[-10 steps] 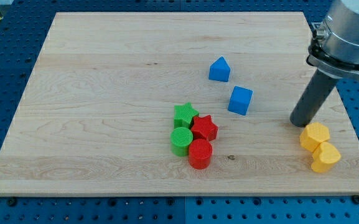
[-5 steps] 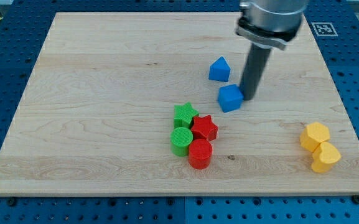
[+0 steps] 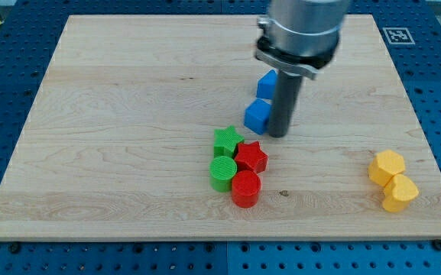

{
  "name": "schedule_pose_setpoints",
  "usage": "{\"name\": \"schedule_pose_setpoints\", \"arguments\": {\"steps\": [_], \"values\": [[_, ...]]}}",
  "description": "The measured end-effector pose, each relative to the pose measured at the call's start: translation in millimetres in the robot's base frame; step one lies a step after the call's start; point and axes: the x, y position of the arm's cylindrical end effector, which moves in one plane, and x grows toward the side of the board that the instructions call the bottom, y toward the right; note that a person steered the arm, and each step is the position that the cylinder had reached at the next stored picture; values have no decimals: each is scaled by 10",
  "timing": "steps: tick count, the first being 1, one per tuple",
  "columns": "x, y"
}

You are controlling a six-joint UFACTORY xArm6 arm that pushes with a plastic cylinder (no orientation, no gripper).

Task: Move the blue cube to the top left

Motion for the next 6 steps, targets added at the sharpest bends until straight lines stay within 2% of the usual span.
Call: {"name": "schedule_pose_setpoints", "arguments": {"steps": [2,6], "values": [[-584,-540],[-1137,-2016]]}}
